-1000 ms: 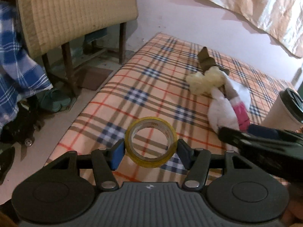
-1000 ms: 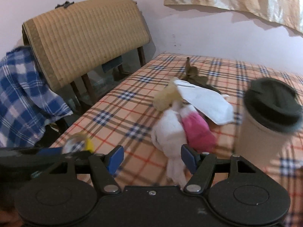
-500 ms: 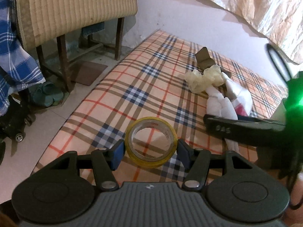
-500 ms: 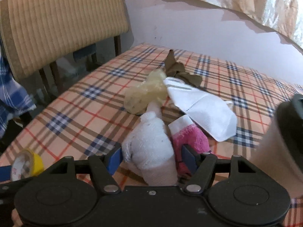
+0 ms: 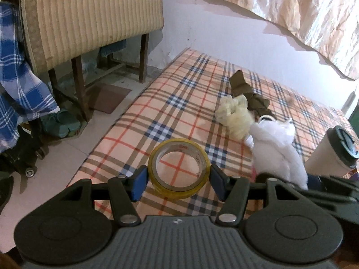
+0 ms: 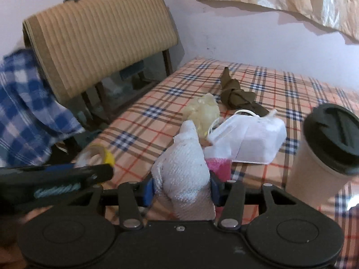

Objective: Organize soft objects
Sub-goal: 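Close the right tool on the white towel and lift it, then carry the tape roll with the left tool while the right tool carries the towel toward the box, then open the left tool over the box while the right tool releases the towel into it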

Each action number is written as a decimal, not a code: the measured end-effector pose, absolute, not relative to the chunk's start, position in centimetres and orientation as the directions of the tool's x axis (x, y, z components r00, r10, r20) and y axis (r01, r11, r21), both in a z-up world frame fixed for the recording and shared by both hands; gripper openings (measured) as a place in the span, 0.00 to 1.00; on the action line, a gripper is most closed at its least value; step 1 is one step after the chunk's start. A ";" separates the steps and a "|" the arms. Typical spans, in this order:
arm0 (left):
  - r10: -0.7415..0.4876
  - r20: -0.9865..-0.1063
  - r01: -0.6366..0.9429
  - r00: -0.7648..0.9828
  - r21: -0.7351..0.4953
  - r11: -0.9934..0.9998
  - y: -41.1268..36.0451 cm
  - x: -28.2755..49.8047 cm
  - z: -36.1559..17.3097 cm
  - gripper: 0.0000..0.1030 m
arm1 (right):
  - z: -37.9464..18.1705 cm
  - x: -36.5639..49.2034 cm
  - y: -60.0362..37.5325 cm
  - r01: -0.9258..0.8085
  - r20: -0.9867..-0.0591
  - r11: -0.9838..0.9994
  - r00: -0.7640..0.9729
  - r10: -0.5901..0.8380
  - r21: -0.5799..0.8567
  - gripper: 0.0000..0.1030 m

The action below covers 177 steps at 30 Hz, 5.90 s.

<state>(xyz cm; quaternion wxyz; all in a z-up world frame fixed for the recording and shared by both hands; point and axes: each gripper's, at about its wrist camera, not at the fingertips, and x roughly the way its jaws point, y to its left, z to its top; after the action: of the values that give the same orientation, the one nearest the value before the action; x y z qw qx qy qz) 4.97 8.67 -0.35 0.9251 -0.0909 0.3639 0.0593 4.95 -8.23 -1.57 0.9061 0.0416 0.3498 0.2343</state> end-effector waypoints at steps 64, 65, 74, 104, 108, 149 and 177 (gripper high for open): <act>-0.102 -0.624 0.083 0.774 -0.061 0.995 -3.2 6.1 7.2 0.59 | 8.3 1.7 -20.3 -0.192 -0.511 0.965 0.820 0.259 0.180 0.57; -0.107 -0.624 0.088 0.774 -0.061 0.994 -3.4 6.1 7.3 0.59 | 8.3 1.7 -20.5 -0.187 -0.511 0.966 0.821 0.254 0.179 0.57; -0.143 -0.620 0.133 0.772 -0.063 0.989 -5.7 6.1 7.3 0.59 | 8.3 1.6 -22.7 -0.141 -0.514 0.972 0.830 0.219 0.186 0.57; -0.258 -0.634 0.298 0.729 -0.044 0.953 -14.5 6.1 6.2 0.59 | 6.9 0.6 -32.6 0.024 -0.530 0.979 0.843 0.089 0.202 0.57; -0.271 -0.636 0.320 0.722 -0.039 0.947 -15.6 6.0 6.0 0.59 | 6.6 0.4 -33.8 0.044 -0.533 0.977 0.843 0.074 0.206 0.57; -0.409 -0.668 0.512 0.622 -0.049 0.858 -26.9 5.1 3.2 0.59 | 3.0 -2.2 -47.5 0.238 -0.583 0.950 0.808 -0.078 0.202 0.57; -0.448 -0.669 0.524 0.593 -0.102 0.846 -32.4 10.1 -0.1 0.75 | -2.6 -0.2 -52.9 0.254 -0.657 0.943 0.752 -0.054 0.213 0.73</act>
<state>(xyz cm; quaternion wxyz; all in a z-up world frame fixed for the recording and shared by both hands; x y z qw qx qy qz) 10.08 -32.42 -0.06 0.8908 0.0526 0.3596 -0.2727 -0.23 -52.93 -2.61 0.9246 0.1460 0.3419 -0.0834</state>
